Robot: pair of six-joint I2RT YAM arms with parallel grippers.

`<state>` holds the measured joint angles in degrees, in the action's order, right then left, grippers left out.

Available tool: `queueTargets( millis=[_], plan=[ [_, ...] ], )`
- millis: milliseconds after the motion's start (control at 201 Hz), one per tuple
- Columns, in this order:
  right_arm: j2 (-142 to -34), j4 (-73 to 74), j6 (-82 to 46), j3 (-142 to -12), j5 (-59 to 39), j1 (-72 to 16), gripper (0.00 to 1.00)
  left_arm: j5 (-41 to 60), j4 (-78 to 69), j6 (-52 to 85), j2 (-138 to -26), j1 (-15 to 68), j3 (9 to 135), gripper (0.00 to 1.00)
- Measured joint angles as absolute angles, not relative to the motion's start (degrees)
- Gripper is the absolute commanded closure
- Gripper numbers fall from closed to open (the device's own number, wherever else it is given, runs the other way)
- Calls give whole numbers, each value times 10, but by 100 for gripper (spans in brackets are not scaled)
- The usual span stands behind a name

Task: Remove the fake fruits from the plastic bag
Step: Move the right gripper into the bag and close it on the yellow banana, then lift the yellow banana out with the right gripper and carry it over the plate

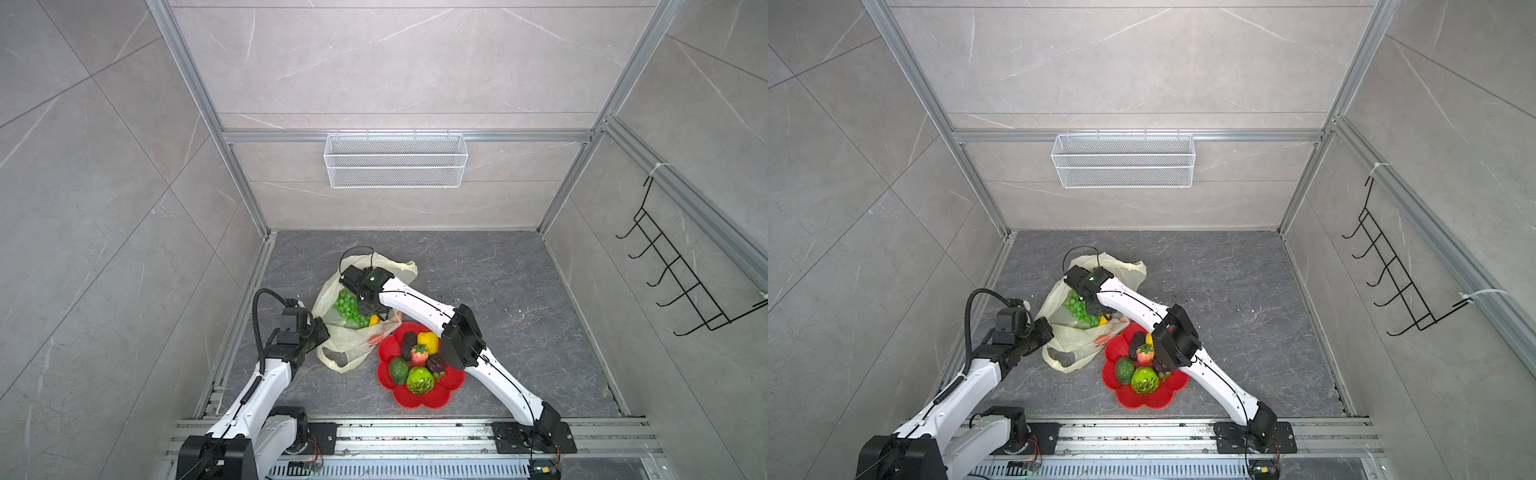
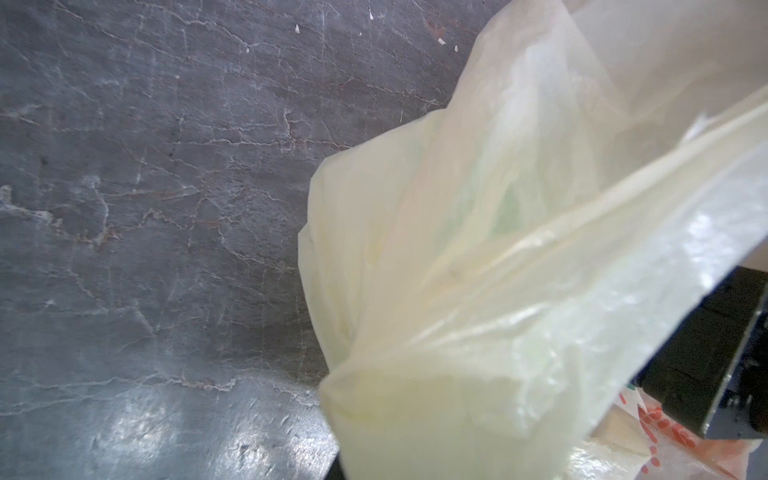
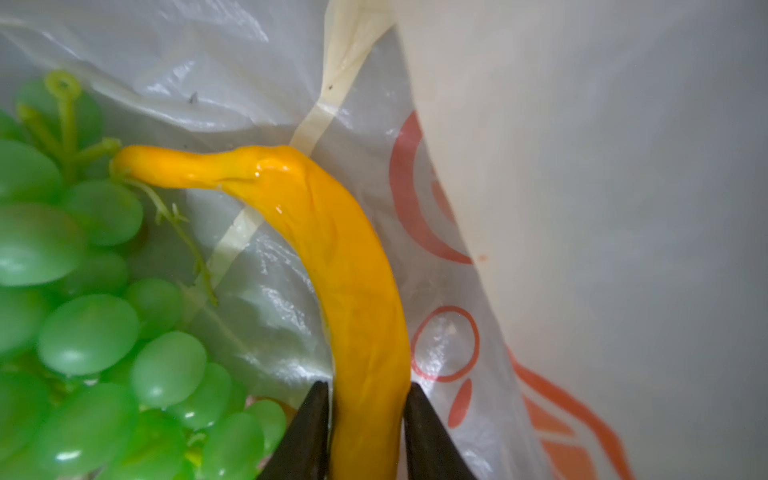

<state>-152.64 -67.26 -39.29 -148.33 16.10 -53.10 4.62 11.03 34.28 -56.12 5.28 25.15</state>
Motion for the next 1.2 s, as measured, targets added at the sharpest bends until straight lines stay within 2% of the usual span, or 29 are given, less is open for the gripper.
queueTargets(
  millis=[344, 617, 911, 1205],
  plan=[
    [-1556, -673, -395, -1519, 148, -523, 62, 46, 110, 343, -561, 53, 251, 95],
    [-1559, -674, -399, -1532, 145, -522, 73, 46, 110, 343, -561, 53, 251, 95],
    [-1547, -676, -399, -1539, 156, -523, 75, 46, 110, 343, -561, 53, 251, 95],
    [-1491, -689, -396, -1539, 186, -540, 76, 46, 110, 343, -561, 53, 251, 95]
  ],
)
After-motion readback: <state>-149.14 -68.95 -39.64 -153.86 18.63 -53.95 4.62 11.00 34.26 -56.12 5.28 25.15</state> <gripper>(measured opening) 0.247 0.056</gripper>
